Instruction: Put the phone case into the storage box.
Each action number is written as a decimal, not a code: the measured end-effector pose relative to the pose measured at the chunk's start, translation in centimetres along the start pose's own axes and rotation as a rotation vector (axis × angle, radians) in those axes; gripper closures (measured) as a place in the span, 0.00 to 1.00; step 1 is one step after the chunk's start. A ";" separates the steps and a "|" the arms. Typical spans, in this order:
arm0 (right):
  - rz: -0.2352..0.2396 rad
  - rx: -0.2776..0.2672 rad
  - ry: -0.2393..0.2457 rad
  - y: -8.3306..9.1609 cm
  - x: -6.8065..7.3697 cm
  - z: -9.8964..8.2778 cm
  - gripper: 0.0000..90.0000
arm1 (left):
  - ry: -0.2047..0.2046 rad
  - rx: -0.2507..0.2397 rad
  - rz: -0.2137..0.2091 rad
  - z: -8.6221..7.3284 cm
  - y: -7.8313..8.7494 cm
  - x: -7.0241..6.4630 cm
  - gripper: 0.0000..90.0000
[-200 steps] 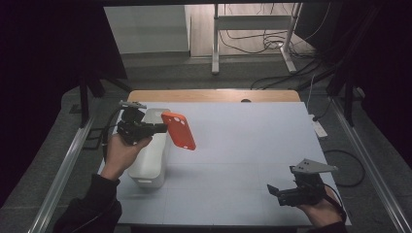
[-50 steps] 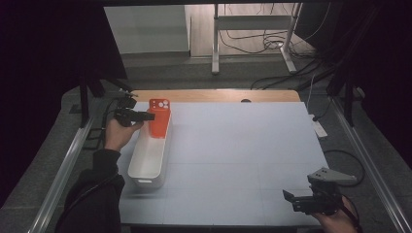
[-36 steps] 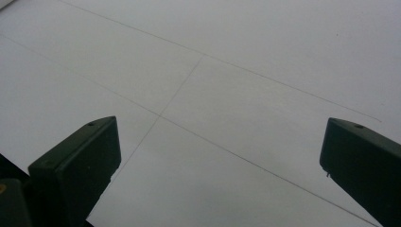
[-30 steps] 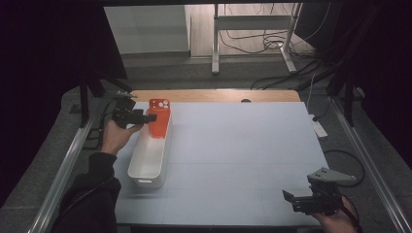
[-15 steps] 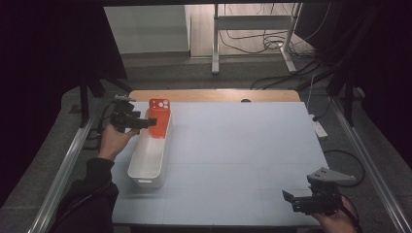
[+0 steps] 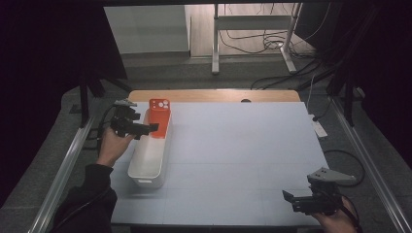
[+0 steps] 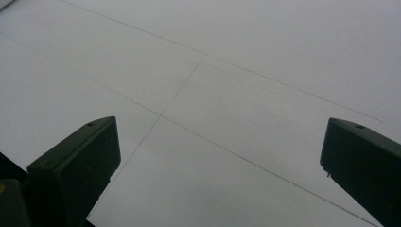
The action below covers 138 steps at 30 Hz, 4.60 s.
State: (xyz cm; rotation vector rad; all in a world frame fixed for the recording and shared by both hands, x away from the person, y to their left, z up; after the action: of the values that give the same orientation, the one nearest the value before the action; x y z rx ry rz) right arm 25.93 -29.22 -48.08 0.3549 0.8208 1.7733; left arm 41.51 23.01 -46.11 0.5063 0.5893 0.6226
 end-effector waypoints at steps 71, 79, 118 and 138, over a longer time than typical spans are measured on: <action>-0.006 -0.006 0.007 0.1 0.1 0.0 0.00 | -0.112 -0.076 -0.050 -4.6 2.1 -6.2 0.00; -0.007 -0.005 0.008 0.1 0.1 0.0 0.00 | -0.117 -0.072 -0.050 -5.3 2.4 -6.8 0.00; -0.005 -0.012 0.008 0.1 0.1 0.1 0.00 | -0.068 -0.095 -0.009 -10.4 5.9 -8.9 0.01; -0.007 -0.013 0.008 0.1 0.1 0.1 0.00 | -0.065 -0.105 0.031 -12.9 7.7 -9.9 0.01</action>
State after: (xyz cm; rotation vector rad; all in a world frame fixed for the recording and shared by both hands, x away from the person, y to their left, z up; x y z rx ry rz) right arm 25.82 -29.10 -47.96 0.3357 0.8152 1.7737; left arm 23.69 25.16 -47.36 0.4360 0.4854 0.6608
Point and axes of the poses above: each handheld gripper's, and its own axes: y roughly backward along the jaws, z roughly out of its top, x roughly to its left, the point moved 5 cm from there along -y, roughly forward along the jaws, and after that the axes turned 15 degrees about -z, right-handed, at the moved point
